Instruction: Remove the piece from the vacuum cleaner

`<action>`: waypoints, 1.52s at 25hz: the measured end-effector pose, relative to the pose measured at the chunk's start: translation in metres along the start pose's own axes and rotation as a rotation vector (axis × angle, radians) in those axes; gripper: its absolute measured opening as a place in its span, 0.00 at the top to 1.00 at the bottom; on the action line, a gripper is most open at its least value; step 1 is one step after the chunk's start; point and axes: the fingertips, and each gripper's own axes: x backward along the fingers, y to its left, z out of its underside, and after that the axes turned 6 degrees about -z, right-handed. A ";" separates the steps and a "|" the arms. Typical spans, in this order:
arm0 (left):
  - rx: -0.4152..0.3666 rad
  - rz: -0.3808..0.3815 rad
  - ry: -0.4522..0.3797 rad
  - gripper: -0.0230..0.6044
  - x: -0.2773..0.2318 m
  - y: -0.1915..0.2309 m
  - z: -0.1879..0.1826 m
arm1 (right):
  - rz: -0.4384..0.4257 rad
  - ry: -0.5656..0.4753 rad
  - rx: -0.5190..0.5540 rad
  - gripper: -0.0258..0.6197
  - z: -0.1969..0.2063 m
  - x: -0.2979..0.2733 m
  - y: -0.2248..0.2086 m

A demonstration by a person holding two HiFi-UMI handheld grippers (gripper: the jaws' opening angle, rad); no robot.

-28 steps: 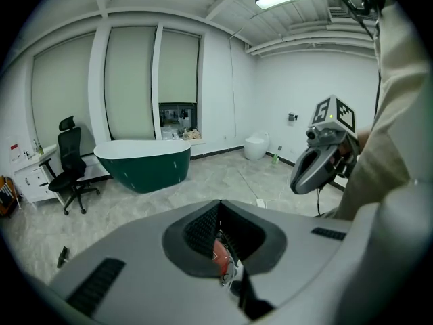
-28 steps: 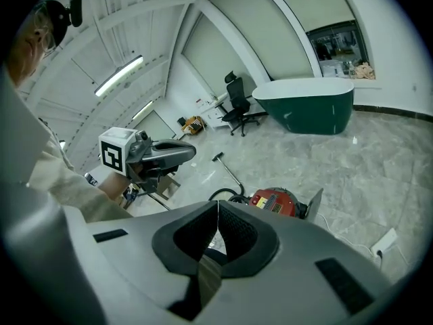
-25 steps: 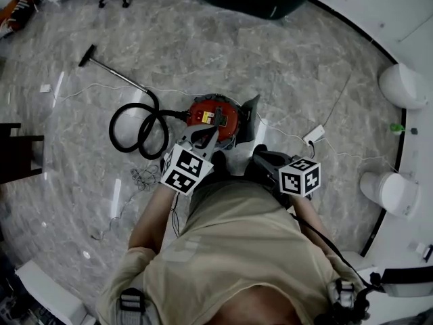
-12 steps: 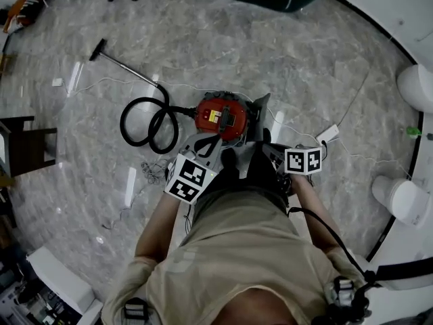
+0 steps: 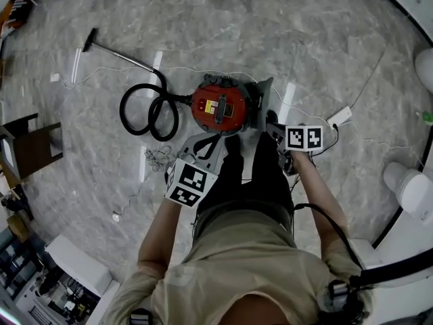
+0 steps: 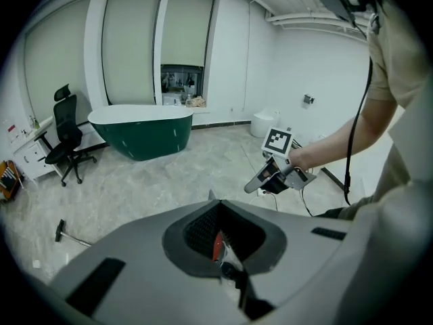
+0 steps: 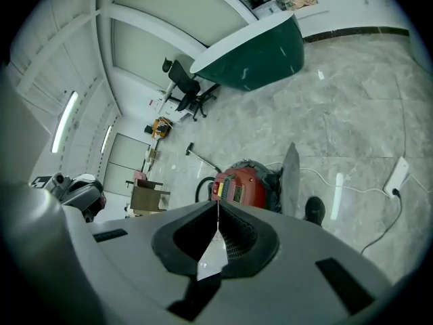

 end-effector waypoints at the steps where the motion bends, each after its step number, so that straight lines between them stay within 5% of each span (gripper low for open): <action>1: 0.002 0.007 0.012 0.97 -0.008 -0.001 0.002 | 0.009 0.009 -0.009 0.96 -0.001 -0.005 -0.010; 12: 0.041 0.054 0.107 0.97 -0.086 0.002 0.055 | 0.121 0.061 -0.048 0.95 -0.018 -0.082 -0.120; 15: 0.074 0.058 0.128 0.97 -0.101 0.002 0.076 | 0.124 0.082 -0.069 0.74 -0.017 -0.104 -0.142; 18: 0.115 0.055 0.133 0.97 -0.112 0.005 0.090 | 0.176 0.122 -0.060 0.67 -0.014 -0.120 -0.168; 28: 0.219 0.063 0.122 0.97 -0.148 0.002 0.122 | 0.320 0.254 0.053 0.67 0.005 -0.169 -0.222; 38: 0.264 0.071 0.128 0.97 -0.164 -0.002 0.140 | 0.322 0.332 0.096 0.67 0.012 -0.170 -0.240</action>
